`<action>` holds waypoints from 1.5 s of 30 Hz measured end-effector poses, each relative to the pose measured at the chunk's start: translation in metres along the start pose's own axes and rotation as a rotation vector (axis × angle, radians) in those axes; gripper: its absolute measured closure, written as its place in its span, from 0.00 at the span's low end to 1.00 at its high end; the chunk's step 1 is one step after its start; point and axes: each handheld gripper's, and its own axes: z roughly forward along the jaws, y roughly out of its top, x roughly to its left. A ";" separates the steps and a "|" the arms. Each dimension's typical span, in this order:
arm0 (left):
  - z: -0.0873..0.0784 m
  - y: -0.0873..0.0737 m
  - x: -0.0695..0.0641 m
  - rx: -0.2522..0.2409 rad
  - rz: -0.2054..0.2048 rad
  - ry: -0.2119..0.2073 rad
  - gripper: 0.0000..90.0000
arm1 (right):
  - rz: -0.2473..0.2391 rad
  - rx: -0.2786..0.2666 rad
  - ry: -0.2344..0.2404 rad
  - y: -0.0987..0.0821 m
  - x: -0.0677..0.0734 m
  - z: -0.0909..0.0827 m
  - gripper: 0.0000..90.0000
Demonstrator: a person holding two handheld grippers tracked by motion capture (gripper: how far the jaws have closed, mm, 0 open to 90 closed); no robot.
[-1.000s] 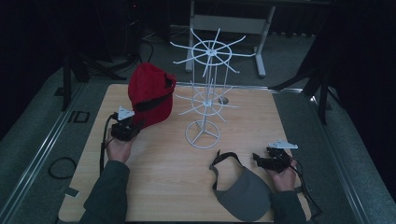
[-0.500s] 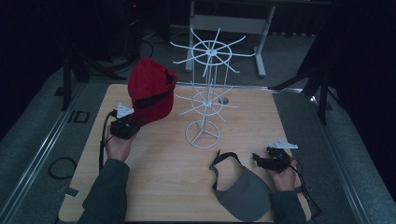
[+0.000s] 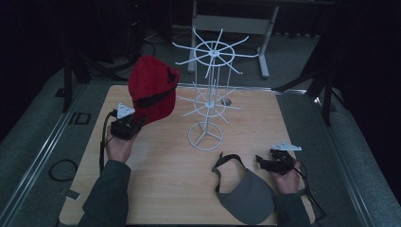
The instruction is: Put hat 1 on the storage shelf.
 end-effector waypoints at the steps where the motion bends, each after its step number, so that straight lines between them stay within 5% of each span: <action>1: -0.001 0.001 0.000 -0.006 -0.001 0.001 0.96 | 0.000 0.000 0.000 0.000 0.000 0.000 0.30; 45: -0.025 0.022 -0.005 -0.082 -0.004 -0.004 0.96 | 0.000 -0.001 0.000 0.000 0.000 0.000 0.30</action>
